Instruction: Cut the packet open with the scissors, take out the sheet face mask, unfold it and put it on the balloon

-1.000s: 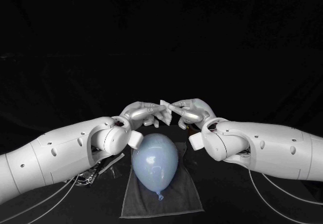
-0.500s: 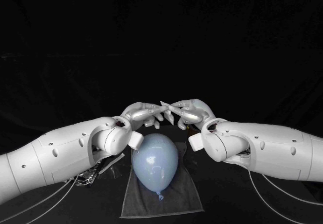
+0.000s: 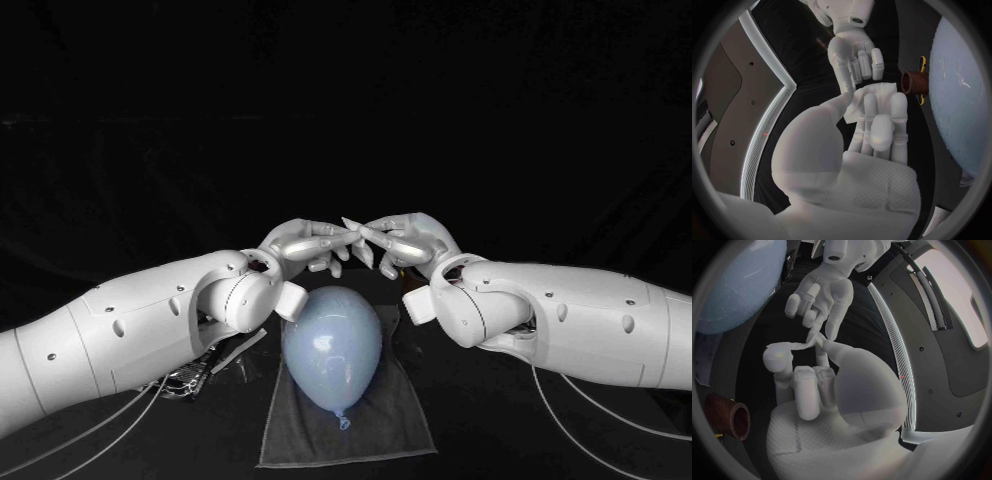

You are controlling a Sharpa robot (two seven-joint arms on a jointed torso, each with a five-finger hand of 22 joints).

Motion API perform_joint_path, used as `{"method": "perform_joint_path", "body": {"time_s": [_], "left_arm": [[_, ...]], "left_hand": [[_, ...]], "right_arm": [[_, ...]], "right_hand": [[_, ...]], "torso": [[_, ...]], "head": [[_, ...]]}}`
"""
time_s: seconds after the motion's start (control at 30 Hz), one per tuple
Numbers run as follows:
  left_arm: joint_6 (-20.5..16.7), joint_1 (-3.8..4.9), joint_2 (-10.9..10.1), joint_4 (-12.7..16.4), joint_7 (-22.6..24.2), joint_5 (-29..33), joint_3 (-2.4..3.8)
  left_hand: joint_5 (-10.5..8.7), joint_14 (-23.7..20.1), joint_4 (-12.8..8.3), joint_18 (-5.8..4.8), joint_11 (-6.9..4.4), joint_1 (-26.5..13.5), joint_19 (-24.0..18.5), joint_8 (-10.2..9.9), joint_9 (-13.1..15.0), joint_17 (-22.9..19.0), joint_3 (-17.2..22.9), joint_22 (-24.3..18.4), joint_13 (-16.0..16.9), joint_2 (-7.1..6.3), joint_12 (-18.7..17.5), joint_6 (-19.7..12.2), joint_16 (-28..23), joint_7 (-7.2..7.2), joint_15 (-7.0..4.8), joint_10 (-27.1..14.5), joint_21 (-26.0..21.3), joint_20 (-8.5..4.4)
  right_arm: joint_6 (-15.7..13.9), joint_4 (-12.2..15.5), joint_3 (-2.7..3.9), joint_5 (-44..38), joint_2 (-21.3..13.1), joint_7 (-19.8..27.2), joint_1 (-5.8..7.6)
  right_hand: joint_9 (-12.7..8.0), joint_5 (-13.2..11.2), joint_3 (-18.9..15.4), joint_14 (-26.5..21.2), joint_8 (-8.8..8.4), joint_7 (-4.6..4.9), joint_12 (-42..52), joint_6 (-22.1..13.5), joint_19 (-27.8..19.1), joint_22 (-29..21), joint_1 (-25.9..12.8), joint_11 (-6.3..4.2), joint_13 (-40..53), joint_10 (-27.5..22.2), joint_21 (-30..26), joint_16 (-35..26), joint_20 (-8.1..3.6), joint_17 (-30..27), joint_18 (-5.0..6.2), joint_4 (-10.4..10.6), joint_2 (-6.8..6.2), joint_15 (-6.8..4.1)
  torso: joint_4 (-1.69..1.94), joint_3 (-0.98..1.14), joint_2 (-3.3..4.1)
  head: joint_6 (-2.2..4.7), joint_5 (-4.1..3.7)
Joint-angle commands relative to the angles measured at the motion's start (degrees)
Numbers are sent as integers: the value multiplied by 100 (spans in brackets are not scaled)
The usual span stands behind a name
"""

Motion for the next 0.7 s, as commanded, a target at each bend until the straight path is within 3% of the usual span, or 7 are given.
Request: {"method": "perform_joint_path", "body": {"time_s": [0.03, 0.23, 0.53, 0.7], "left_arm": [[78, 8, 23, 28, 126, -51, 7], [108, 8, 14, 29, 190, -61, 7], [103, 8, 7, 25, 220, -129, 7], [23, 7, 1, 15, 255, -140, 7]], "left_hand": [[-18, 28, -29, 66, -47, 161, 47, 37, -4, 12, 84, 32, -25, 68, 5, 80, 30, -19, -29, 16, 38, -20], [-19, 53, -140, 53, -95, 451, 98, 97, -5, 34, 305, 112, -78, 315, -70, 282, 52, -83, -73, 76, 110, -59], [-19, 94, -240, 37, -115, 561, 151, 201, 63, 93, 418, 226, -122, 444, -149, 344, 94, -106, -95, 125, 218, -96], [-18, 133, -299, 31, -122, 557, 172, 265, 114, 158, 520, 289, -145, 445, -186, 341, 134, -108, -105, 171, 287, -119]], "right_arm": [[117, 18, 4, -36, 22, 22, -1], [116, 13, 4, -34, 21, 20, -1], [125, 28, 4, -33, 9, 22, -1], [126, 33, 4, -39, -19, 24, -1]], "right_hand": [[108, 13, 39, 521, 71, -78, 24, 103, 46, 5, -19, -52, 1501, 597, 14, 34, -8, 1310, 78, -7, 55, -35], [108, 13, 39, 521, 71, -78, 24, 103, 46, 5, -19, -52, 1501, 597, 14, 34, -8, 1310, 78, -7, 55, -35], [110, 13, 44, 520, 72, -77, 24, 102, 45, 5, -24, -52, 1501, 596, 13, 33, -8, 1307, 78, -6, 58, -36], [110, 13, 44, 520, 72, -77, 24, 102, 45, 5, -24, -52, 1501, 596, 13, 33, -8, 1307, 78, -6, 58, -36]], "torso": [[3, -3, 2], [2, -2, 2], [0, -1, 2], [0, 0, 3]], "head": [[0, -5], [2, -6], [4, -4], [-6, -7]]}}
